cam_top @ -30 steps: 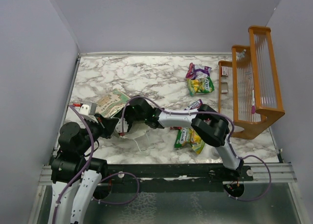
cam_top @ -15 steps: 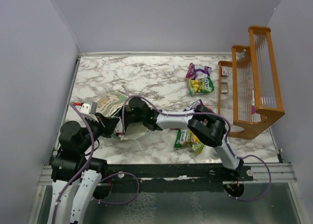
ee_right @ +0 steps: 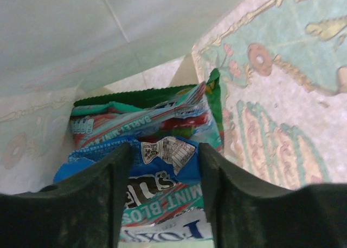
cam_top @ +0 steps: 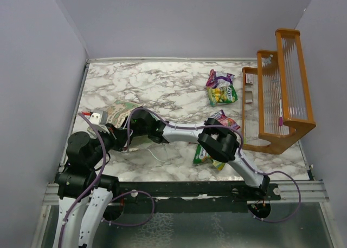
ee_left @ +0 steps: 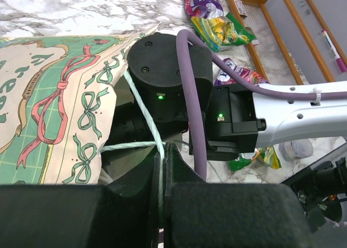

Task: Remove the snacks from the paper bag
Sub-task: Take out the snack from the paper bag, then place the snack at the center of the board.

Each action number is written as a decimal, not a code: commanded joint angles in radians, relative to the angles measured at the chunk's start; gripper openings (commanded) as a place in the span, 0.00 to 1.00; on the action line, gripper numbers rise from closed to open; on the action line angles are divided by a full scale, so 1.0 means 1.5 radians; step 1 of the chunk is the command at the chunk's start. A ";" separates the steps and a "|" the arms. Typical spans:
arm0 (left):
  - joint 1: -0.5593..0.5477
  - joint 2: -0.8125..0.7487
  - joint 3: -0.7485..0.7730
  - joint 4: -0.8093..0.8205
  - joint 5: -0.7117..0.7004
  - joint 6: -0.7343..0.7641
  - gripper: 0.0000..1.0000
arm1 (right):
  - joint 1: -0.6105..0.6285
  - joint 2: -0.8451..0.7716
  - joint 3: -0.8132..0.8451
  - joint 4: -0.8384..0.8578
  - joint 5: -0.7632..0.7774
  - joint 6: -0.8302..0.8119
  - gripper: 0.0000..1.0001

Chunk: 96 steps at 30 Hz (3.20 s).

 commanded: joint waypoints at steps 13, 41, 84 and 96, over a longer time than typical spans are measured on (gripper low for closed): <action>-0.002 -0.005 0.005 0.015 0.017 0.000 0.00 | -0.012 -0.014 -0.019 0.085 0.080 0.194 0.01; 0.004 0.012 0.006 0.007 -0.004 -0.006 0.00 | -0.011 -0.512 -0.556 0.246 0.105 0.498 0.01; 0.006 0.014 0.008 0.005 -0.006 -0.003 0.00 | -0.319 -0.349 -0.422 -0.202 0.539 0.976 0.12; 0.008 0.014 0.008 0.004 -0.005 -0.003 0.00 | -0.319 -0.553 -0.514 -0.221 0.421 0.938 0.79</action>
